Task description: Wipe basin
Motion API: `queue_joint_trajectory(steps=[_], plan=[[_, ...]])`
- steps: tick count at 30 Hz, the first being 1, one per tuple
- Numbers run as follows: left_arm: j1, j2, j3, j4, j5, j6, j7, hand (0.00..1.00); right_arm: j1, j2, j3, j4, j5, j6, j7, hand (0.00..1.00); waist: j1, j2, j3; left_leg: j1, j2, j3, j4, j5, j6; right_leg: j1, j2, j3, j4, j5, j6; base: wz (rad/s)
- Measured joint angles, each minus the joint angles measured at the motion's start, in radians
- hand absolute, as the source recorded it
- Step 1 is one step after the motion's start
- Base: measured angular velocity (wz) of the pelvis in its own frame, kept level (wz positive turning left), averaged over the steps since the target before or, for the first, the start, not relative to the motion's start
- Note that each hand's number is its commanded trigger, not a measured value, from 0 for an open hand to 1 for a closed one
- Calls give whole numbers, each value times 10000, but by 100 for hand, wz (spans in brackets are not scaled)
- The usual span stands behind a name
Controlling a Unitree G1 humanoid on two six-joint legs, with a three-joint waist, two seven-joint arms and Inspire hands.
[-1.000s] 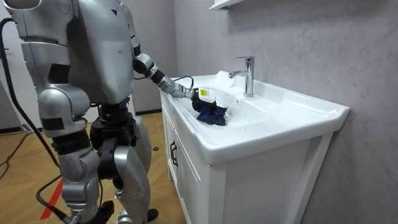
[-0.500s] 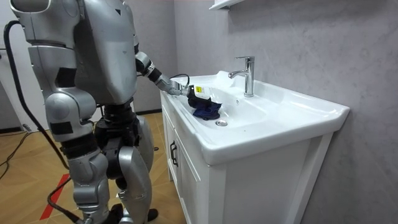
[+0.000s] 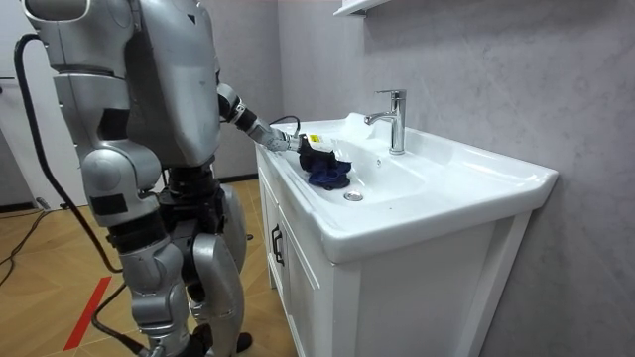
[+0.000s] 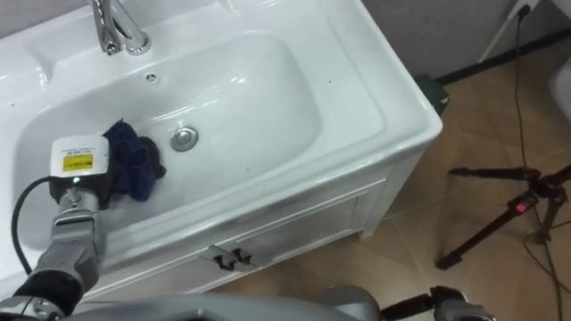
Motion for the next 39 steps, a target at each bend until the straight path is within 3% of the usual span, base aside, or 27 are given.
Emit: queue_joint_trajectory(steps=[4,20,25,35,39], plan=[[149,-46,313,-623,-918,-138,99,100,68,23,-1,-169,79,-27,-199,0,3,-137,56,-39,-12,-15,6,-7,-11,-27,-19,-53,5,-12,20,6],[377,-572,485,-2088,-2574,-790,-398,100,408,469,0,-172,674,-403,-423,0,-67,-179,62,-38,-93,-528,3,-60,-87,299,-98,-524,-159,-78,135,11],[427,-612,487,-2390,-2907,-999,-442,100,491,494,-1,-194,746,-726,-378,0,-20,-178,61,-50,-107,-713,2,-60,-87,298,-100,-527,-166,-79,136,0],[779,-682,583,-3059,-3075,-1113,-437,100,694,495,-12,-306,750,-758,-384,0,26,-176,60,-55,-124,-714,1,-61,-87,287,-111,-505,-179,-86,148,0],[1047,-682,713,-3437,-3087,-1402,-286,100,671,504,-78,-308,832,-860,-392,0,114,-143,38,-33,-118,-707,10,-61,-87,289,-104,-486,-159,-85,147,0]])
